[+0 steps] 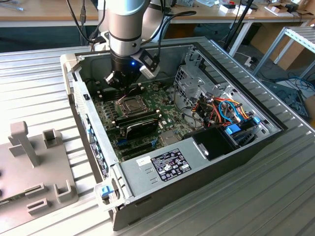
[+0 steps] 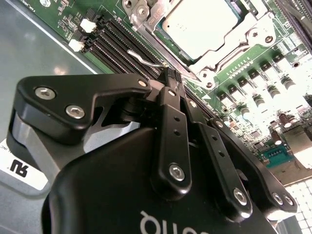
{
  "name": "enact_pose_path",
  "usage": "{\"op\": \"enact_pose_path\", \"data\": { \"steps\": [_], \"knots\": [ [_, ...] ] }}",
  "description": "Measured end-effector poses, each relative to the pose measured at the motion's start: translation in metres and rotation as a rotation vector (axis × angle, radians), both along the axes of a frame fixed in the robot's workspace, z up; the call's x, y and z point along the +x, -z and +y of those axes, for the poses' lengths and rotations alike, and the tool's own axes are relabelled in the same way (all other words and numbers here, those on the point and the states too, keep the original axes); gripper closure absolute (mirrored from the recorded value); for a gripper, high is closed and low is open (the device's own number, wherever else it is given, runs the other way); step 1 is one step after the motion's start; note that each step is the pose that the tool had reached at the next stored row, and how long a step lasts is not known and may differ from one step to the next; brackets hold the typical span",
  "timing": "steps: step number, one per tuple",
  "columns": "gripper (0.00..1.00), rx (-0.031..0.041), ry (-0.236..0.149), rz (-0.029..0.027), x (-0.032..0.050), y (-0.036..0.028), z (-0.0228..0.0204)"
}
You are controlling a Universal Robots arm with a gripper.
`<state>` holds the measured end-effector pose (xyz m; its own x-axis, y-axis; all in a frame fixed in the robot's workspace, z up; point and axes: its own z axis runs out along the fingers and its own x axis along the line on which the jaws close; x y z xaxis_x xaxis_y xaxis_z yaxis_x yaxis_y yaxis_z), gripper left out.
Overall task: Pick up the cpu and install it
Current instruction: 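Install the first cpu locking lever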
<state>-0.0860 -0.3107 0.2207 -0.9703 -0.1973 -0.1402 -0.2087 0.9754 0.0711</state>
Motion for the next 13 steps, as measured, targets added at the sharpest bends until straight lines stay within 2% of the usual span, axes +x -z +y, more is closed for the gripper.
{"op": "enact_pose_path", "data": {
  "steps": [13],
  "knots": [
    [0.89, -0.0001, 0.0, -0.0001, 0.0017, 0.0008, -0.0001]
  ]
}}
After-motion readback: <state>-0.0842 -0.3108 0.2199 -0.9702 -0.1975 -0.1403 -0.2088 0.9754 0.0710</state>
